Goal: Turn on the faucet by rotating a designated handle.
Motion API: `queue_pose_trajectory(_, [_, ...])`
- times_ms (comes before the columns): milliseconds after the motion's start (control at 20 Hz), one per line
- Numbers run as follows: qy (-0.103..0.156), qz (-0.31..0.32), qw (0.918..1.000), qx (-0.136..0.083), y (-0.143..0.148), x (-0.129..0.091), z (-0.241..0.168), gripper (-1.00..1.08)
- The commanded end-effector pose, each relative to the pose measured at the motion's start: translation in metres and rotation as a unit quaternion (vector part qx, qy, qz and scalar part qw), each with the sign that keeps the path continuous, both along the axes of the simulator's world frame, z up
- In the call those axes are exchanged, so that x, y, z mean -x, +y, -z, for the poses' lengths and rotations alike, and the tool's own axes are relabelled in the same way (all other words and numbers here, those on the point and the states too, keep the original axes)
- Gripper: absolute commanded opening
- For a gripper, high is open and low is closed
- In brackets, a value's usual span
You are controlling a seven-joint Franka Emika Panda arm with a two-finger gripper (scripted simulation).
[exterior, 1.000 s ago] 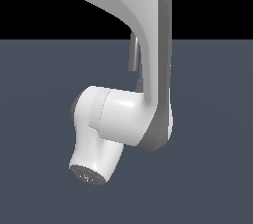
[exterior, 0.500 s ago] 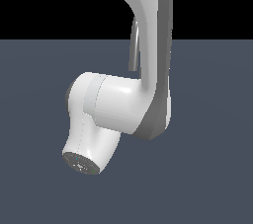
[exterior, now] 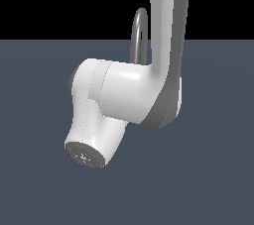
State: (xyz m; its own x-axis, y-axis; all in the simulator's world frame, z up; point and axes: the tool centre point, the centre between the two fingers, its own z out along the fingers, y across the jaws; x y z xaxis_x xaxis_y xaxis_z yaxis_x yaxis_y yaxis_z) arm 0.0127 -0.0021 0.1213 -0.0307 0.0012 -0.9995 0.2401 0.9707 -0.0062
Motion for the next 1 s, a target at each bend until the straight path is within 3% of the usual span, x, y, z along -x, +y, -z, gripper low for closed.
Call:
queue_pose_trajectory(0, [-0.014, 0.002, 0.9999, 0.001, -0.003, 0.0, -0.025, -1.0])
queue_pose_trajectory(100, [-0.015, 0.001, 0.9999, 0.001, -0.004, 0.0, -0.029, -1.0])
queue_pose_trajectory(150, [0.003, 0.003, 1.0, 0.0, -0.006, 0.002, -0.006, -1.0])
queue_pose_trajectory(750, [-0.014, 0.001, 0.9999, 0.001, -0.044, 0.01, -0.043, -1.0])
queue_pose_trajectory(800, [-0.014, 0.001, 0.9999, 0.001, -0.044, 0.01, -0.043, -1.0])
queue_pose_trajectory(850, [-0.002, -0.017, 0.9999, -0.002, -0.022, 0.01, -0.029, -1.0])
queue_pose_trajectory(950, [-0.004, -0.014, 0.9999, -0.002, -0.034, 0.012, -0.028, -1.0])
